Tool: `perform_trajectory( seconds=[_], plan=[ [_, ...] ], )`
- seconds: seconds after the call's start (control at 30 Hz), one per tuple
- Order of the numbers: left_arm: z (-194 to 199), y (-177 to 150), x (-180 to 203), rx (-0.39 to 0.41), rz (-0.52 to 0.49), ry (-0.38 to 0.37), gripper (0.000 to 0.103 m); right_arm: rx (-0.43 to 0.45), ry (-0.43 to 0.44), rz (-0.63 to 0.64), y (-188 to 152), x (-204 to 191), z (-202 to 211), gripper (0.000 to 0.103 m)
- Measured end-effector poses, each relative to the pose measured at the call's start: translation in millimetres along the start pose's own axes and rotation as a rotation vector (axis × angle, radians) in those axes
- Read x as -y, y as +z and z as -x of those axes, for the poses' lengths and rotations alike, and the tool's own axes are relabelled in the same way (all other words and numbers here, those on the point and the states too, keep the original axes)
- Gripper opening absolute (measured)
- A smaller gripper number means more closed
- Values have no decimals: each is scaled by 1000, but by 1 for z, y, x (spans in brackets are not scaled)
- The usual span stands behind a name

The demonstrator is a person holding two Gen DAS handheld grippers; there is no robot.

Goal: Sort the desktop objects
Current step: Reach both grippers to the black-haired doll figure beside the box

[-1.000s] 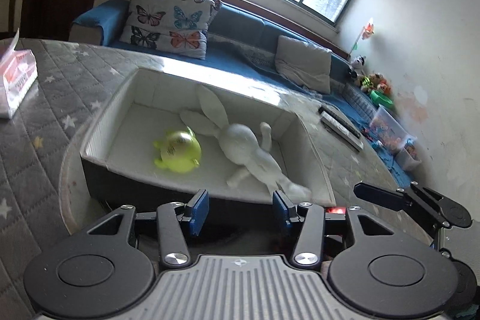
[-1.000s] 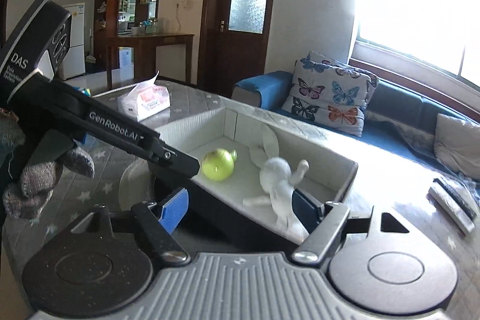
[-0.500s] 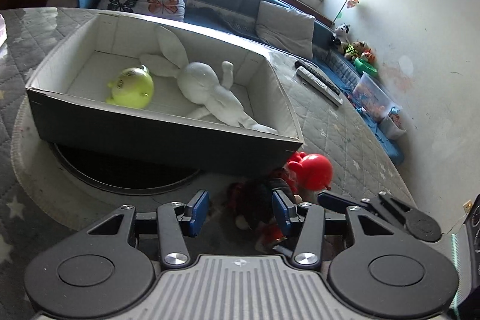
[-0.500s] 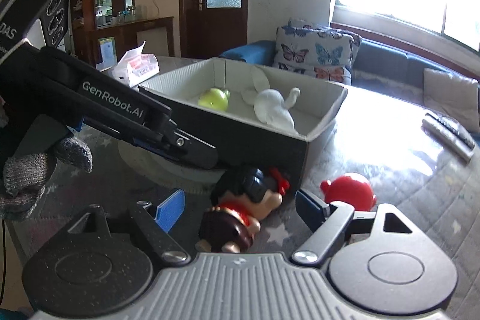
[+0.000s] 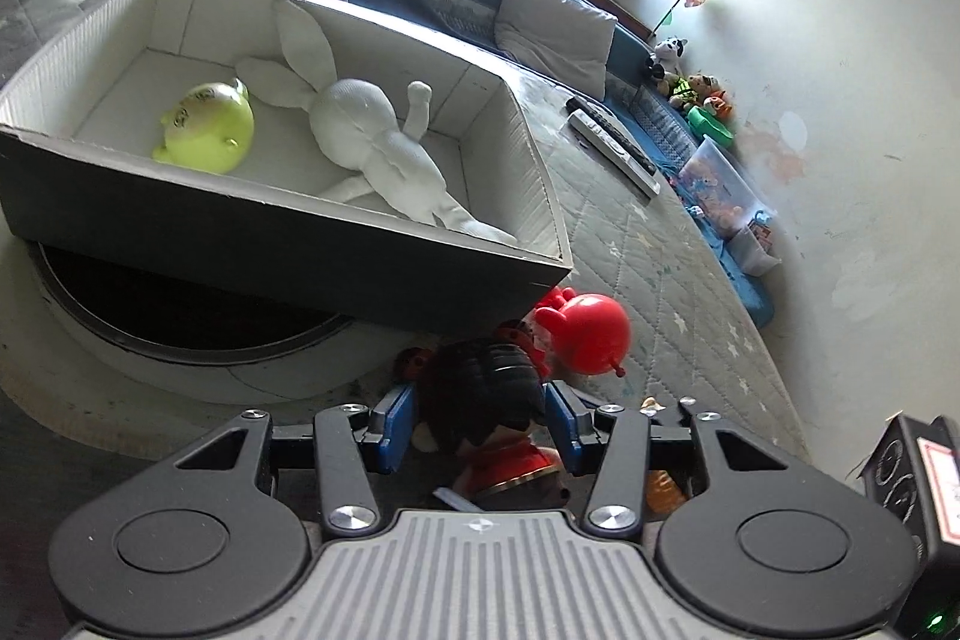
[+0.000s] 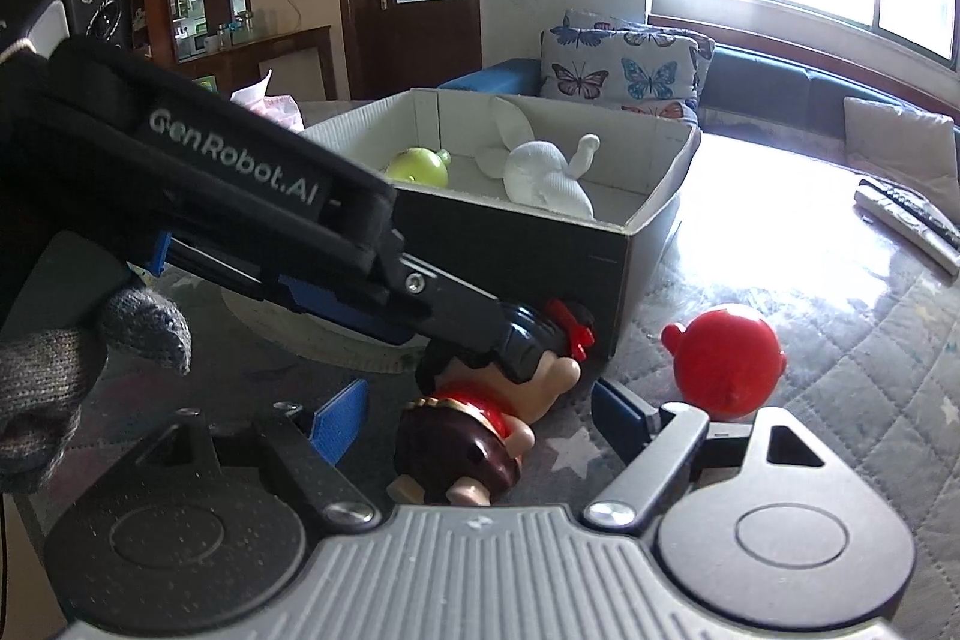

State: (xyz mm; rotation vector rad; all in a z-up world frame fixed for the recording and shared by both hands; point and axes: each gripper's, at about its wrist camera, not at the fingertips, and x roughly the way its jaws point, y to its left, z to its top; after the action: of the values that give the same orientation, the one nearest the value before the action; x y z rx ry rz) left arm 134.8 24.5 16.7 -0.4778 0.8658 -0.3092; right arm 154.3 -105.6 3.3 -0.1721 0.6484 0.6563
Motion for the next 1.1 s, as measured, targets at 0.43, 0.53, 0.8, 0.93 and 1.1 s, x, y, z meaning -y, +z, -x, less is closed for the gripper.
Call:
perform_trajectory(
  seconds=[0.43, 0.53, 0.8, 0.93, 1.1],
  plan=[
    [-13, 6, -6, -18, 95, -29, 50, -18, 8, -24, -4, 1, -3, 76],
    [-15, 6, -9, -20, 128, -38, 50, -21, 7, -37, -6, 4, -3, 70],
    [-19, 6, -16, -23, 169, -62, 53, -18, 13, -70, -7, 9, 0, 61],
    [-20, 7, -18, -15, 205, -61, 53, -15, 12, -69, -6, 9, 0, 60],
    [-22, 7, -19, -5, 208, -62, 54, -10, 15, -64, -6, 8, 1, 60]
  ],
)
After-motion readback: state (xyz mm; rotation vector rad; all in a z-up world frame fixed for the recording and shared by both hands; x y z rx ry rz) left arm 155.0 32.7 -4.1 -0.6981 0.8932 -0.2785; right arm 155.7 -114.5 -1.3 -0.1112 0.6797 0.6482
